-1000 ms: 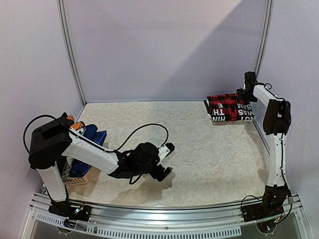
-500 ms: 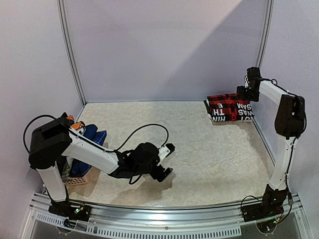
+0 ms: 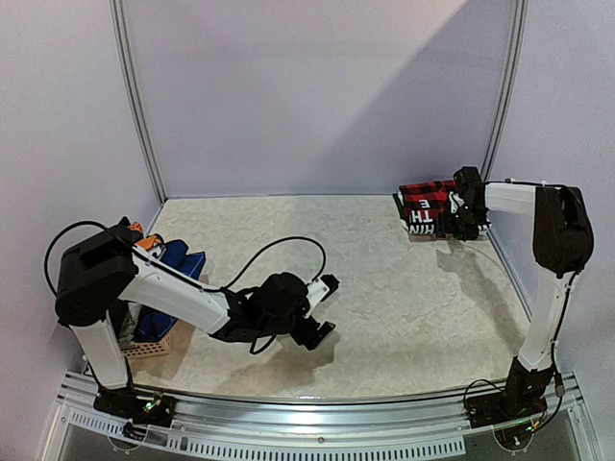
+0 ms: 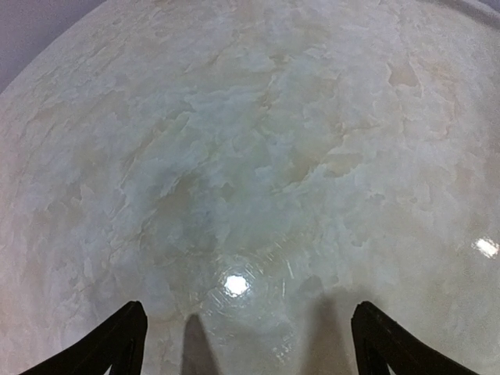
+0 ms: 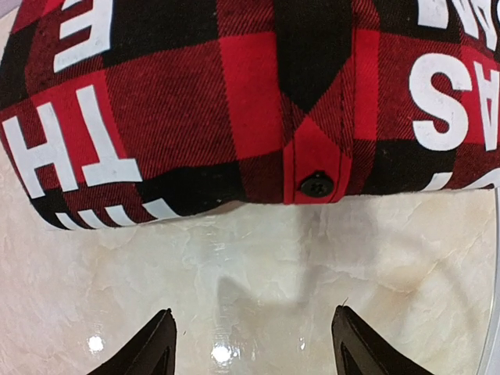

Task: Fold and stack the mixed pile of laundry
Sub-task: Move the square-folded shirt to the corner of the board, then adjust the square-folded shirt at the corner of the board.

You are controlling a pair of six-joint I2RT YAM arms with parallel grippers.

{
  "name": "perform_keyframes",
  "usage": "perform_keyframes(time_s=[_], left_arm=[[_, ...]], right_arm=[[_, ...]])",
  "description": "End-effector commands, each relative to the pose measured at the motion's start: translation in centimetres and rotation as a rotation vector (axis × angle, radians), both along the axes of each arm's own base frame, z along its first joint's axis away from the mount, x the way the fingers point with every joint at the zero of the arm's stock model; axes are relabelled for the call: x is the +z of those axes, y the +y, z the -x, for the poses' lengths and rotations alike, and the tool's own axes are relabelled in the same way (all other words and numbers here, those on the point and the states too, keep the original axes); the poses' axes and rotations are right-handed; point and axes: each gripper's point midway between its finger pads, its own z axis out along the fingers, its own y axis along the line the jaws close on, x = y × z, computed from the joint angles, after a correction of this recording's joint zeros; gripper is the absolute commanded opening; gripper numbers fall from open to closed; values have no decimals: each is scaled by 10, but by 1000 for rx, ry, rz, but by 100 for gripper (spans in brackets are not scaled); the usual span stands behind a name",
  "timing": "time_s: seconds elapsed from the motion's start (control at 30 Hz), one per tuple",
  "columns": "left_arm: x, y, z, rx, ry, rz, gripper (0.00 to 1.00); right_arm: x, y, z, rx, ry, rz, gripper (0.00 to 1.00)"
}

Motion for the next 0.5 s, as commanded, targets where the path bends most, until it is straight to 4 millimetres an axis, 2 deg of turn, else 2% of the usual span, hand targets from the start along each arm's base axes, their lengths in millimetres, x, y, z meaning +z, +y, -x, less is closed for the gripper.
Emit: perform_keyframes(time_s=[0.0, 0.17, 0.47], left_arm=[[12, 0, -11, 43, -15, 34, 93], [20, 1, -18, 72, -44, 50, 92], [27, -2, -22, 70, -65, 69, 93]], right_arm=[[-1, 8, 7, 3, 27, -14, 68], [-19, 5, 11, -4, 93, 7, 67], [-37, 11, 9, 12, 156, -12, 66]])
